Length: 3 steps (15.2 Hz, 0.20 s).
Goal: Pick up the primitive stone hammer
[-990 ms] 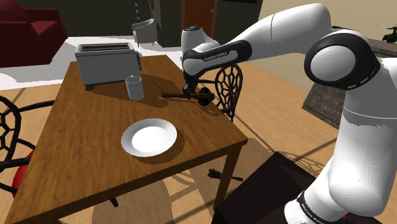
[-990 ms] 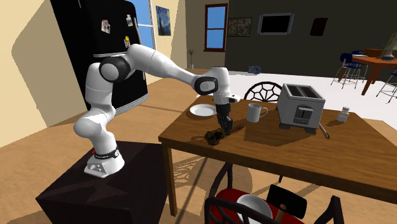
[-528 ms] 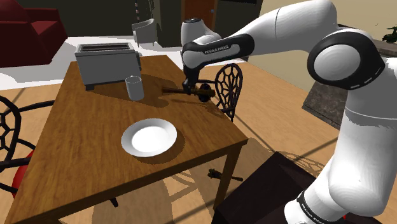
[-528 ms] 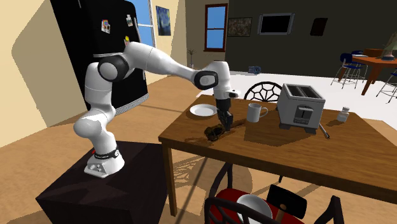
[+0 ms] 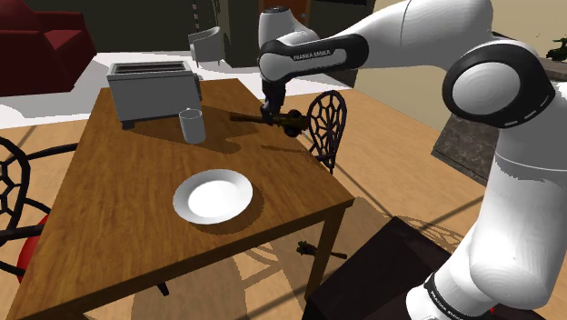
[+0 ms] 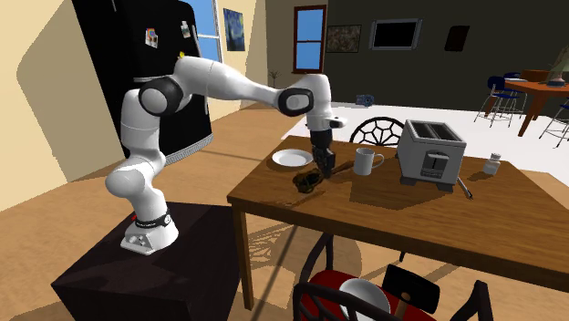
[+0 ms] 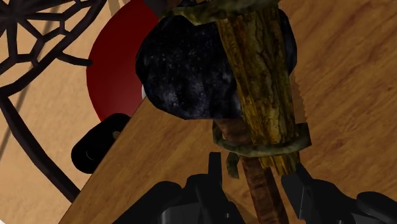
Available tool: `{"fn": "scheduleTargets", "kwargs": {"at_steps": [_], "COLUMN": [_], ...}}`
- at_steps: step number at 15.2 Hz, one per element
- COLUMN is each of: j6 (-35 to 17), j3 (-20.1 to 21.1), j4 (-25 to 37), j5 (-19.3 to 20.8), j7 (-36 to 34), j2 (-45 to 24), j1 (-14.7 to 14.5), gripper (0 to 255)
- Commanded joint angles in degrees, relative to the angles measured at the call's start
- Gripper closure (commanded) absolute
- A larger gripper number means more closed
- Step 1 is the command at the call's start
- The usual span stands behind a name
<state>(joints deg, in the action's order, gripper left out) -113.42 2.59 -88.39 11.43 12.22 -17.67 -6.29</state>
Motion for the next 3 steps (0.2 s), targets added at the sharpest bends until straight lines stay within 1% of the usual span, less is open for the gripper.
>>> {"fn": "scheduleTargets", "kwargs": {"at_steps": [1, 3], "j6": [1.4, 1.5], "j3": [0.0, 0.0], "j4": [1.1, 1.2], "j5": [-0.1, -0.1], "j7": [0.3, 0.3], "j2": [0.4, 0.4], "j1": [0.0, 0.0], "gripper": [255, 255]}}
